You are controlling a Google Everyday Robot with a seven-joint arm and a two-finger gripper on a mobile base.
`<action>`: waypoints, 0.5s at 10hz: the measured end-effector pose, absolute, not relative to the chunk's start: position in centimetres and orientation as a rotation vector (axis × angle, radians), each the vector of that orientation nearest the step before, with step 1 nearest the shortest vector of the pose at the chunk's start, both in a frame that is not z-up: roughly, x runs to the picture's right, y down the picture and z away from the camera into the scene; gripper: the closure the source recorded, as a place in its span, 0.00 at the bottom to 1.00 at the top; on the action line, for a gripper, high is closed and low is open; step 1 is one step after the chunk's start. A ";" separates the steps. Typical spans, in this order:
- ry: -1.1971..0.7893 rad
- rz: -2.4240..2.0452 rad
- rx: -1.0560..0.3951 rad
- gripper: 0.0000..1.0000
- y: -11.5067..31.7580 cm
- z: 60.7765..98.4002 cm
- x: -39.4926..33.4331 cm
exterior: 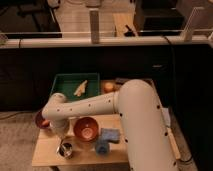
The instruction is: Place fork in plastic cup
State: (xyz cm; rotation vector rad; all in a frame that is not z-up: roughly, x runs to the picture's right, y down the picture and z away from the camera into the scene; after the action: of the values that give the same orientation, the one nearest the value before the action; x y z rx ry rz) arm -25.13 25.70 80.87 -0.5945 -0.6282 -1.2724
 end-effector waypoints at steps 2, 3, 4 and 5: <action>-0.625 -1.258 -0.622 0.62 25.7 81.1 -24.9; -0.624 -1.244 -0.650 0.62 25.8 81.6 -25.2; -0.621 -1.245 -0.650 0.61 25.7 81.6 -24.9; -0.621 -1.250 -0.650 0.57 25.7 81.4 -25.0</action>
State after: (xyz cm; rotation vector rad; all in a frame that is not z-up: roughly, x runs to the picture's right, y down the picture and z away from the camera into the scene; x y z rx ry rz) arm -25.02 25.68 81.44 -0.6499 -0.6208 -1.2496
